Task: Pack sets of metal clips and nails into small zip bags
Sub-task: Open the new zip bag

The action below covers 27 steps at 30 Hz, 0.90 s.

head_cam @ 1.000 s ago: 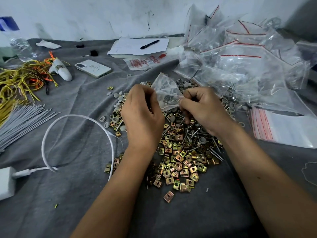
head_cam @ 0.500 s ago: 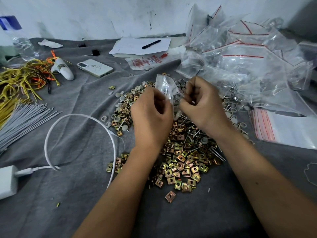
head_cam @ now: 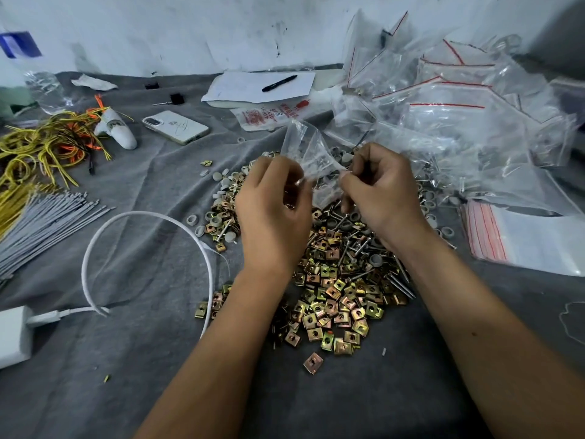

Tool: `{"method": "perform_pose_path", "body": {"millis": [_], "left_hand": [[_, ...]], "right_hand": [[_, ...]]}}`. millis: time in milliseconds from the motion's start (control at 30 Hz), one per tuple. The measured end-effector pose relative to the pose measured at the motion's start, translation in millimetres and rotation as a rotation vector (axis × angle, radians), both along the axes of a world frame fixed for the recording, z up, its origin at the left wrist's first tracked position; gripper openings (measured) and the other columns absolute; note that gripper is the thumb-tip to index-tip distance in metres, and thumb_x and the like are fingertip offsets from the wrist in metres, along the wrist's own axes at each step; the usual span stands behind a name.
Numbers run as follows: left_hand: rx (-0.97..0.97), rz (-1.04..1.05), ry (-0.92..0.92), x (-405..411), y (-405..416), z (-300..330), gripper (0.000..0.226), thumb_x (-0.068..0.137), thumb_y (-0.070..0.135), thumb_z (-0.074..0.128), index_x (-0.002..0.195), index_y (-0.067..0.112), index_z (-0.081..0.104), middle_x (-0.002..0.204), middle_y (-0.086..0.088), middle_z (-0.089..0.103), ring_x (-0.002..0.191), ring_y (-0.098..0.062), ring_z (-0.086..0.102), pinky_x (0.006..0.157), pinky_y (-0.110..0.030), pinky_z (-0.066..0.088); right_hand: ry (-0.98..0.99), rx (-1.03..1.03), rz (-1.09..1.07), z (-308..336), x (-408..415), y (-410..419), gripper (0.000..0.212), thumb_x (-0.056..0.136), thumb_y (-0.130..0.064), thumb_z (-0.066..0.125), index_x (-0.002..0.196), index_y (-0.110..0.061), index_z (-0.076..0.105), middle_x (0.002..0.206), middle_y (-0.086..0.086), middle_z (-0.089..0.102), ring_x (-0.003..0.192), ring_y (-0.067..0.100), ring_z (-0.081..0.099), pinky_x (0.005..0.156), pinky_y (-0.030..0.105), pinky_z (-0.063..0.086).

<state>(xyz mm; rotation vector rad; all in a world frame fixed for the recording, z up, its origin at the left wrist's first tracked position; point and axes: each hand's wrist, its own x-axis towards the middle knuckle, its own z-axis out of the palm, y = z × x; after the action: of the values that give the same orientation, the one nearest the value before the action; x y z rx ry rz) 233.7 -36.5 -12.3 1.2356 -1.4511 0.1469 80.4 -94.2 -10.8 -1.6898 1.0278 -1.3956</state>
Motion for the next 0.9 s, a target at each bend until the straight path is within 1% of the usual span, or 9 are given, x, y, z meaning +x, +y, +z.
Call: {"method": "perform_pose_path", "body": {"millis": [133, 200, 267, 400, 500, 567, 667, 767, 900], "left_hand": [[-0.074, 0.138, 0.049, 11.7, 0.6, 3.4, 0.009, 0.084, 0.002, 0.076, 0.087, 0.003, 0.067, 0.084, -0.006, 0.066, 0.072, -0.022, 0.062, 0.062, -0.041, 0.055], [-0.118, 0.211, 0.081, 16.2, 1.2, 5.5, 0.006, 0.084, 0.001, 0.074, 0.085, 0.001, 0.068, 0.085, -0.01, 0.065, 0.071, -0.025, 0.062, 0.059, -0.044, 0.054], [-0.147, 0.255, 0.091, 19.1, 1.8, 6.9, 0.003, 0.085, -0.001, 0.072, 0.084, 0.0, 0.07, 0.085, -0.013, 0.063, 0.072, -0.029, 0.061, 0.059, -0.044, 0.053], [0.059, 0.32, -0.1, 18.0, 3.3, 5.3, 0.006, 0.084, 0.0, 0.07, 0.086, 0.005, 0.074, 0.089, -0.009, 0.068, 0.09, -0.03, 0.058, 0.071, -0.028, 0.033], [0.279, 0.219, -0.138, 14.2, 3.0, 1.5, 0.011, 0.083, -0.002, 0.069, 0.087, 0.007, 0.074, 0.091, -0.004, 0.069, 0.086, -0.023, 0.061, 0.068, -0.036, 0.048], [0.345, 0.168, -0.15, 13.5, 3.1, 0.3, 0.008, 0.084, 0.002, 0.07, 0.086, 0.009, 0.072, 0.089, -0.003, 0.067, 0.08, -0.023, 0.062, 0.069, -0.042, 0.055], [0.373, 0.145, -0.157, 11.9, 3.1, -1.1, 0.007, 0.085, 0.004, 0.069, 0.084, 0.011, 0.071, 0.086, -0.003, 0.066, 0.078, -0.024, 0.062, 0.073, -0.043, 0.055], [0.39, 0.17, -0.137, 11.7, 2.8, -2.2, 0.008, 0.084, 0.004, 0.063, 0.082, 0.01, 0.068, 0.084, -0.005, 0.065, 0.078, -0.025, 0.06, 0.074, -0.043, 0.053], [0.432, 0.216, -0.034, 10.4, 1.9, -3.1, 0.012, 0.082, 0.003, 0.062, 0.075, 0.012, 0.065, 0.074, -0.002, 0.063, 0.069, -0.017, 0.058, 0.06, -0.028, 0.047]], "right_hand": [[0.161, -0.037, 0.063, -0.1, -7.5, -3.5, 0.021, 0.089, -0.019, 0.078, 0.082, -0.015, 0.058, 0.073, -0.003, 0.066, 0.06, 0.018, 0.067, 0.053, 0.027, 0.054], [0.448, -0.142, 0.069, 1.1, -13.3, -4.9, 0.02, 0.087, -0.034, 0.08, 0.083, -0.02, 0.066, 0.081, -0.009, 0.067, 0.073, 0.009, 0.064, 0.067, 0.021, 0.051], [0.712, -0.171, 0.064, 1.6, -21.6, -7.6, 0.018, 0.086, -0.039, 0.079, 0.084, -0.024, 0.07, 0.086, -0.01, 0.063, 0.086, 0.012, 0.057, 0.078, 0.027, 0.041], [0.967, 0.038, 0.071, 4.2, -32.4, -10.0, 0.029, 0.084, -0.054, 0.074, 0.088, -0.025, 0.071, 0.094, -0.008, 0.054, 0.109, 0.018, 0.039, 0.087, 0.034, 0.031], [0.991, 0.083, 0.109, 7.4, -34.6, -8.8, 0.03, 0.083, -0.055, 0.072, 0.084, -0.025, 0.07, 0.099, -0.007, 0.055, 0.111, 0.018, 0.043, 0.095, 0.038, 0.036], [0.92, 0.125, 0.164, 10.5, -34.6, -6.1, 0.023, 0.085, -0.048, 0.075, 0.081, -0.026, 0.07, 0.095, -0.011, 0.057, 0.101, 0.014, 0.053, 0.097, 0.041, 0.043], [0.869, 0.146, 0.187, 11.1, -34.0, -3.8, 0.018, 0.085, -0.043, 0.077, 0.077, -0.029, 0.068, 0.09, -0.012, 0.06, 0.089, 0.005, 0.056, 0.096, 0.048, 0.049], [0.887, 0.165, 0.156, 11.0, -32.2, -4.7, 0.028, 0.078, -0.057, 0.076, 0.078, -0.031, 0.068, 0.091, -0.01, 0.06, 0.092, 0.009, 0.054, 0.104, 0.057, 0.042], [0.947, 0.178, 0.219, 13.1, -28.4, -3.4, 0.028, 0.077, -0.057, 0.077, 0.075, -0.031, 0.069, 0.093, -0.006, 0.063, 0.102, 0.017, 0.055, 0.109, 0.063, 0.034]]}}
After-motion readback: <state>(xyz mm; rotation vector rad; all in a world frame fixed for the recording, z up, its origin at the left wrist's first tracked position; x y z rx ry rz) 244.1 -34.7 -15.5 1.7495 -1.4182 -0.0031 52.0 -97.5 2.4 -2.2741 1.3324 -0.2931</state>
